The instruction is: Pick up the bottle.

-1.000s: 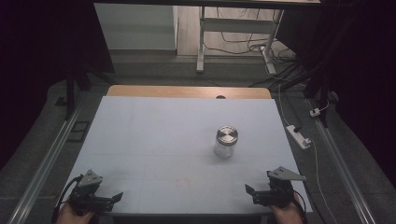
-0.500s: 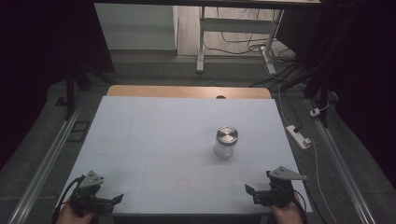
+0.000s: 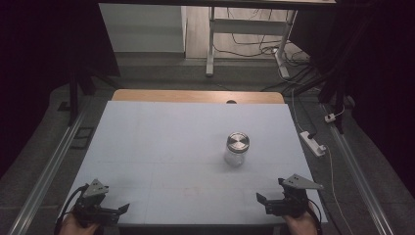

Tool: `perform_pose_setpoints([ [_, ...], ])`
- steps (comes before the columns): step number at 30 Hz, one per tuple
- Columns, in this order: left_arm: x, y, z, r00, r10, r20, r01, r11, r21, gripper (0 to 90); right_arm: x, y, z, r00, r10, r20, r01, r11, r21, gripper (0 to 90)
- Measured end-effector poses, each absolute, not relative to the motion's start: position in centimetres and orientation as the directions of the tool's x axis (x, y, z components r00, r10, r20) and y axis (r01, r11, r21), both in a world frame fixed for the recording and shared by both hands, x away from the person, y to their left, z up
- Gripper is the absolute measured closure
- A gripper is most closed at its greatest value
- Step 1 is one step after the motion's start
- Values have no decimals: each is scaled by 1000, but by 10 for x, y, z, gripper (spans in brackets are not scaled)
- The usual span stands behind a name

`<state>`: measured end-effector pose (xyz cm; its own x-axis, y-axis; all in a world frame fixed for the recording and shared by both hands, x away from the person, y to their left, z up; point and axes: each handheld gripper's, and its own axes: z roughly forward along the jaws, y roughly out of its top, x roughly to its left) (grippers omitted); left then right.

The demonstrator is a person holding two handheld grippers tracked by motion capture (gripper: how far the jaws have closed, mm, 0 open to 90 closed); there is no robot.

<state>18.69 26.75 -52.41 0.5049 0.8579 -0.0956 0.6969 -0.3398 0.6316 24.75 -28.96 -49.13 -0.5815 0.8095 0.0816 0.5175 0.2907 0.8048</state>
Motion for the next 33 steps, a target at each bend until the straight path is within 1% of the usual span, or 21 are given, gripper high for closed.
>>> perform_pose_setpoints([
  [3,187,268,-524,502,859,-96,697,-337,633,24,248,-288,-490,-588,805,83,507,287,813,0],
  [19,188,268,-524,500,860,-105,701,-331,631,25,256,-271,-489,-645,764,23,458,362,812,0],
  [33,189,268,-525,500,860,-107,709,-335,621,28,272,-257,-493,-669,743,30,455,377,806,0],
])
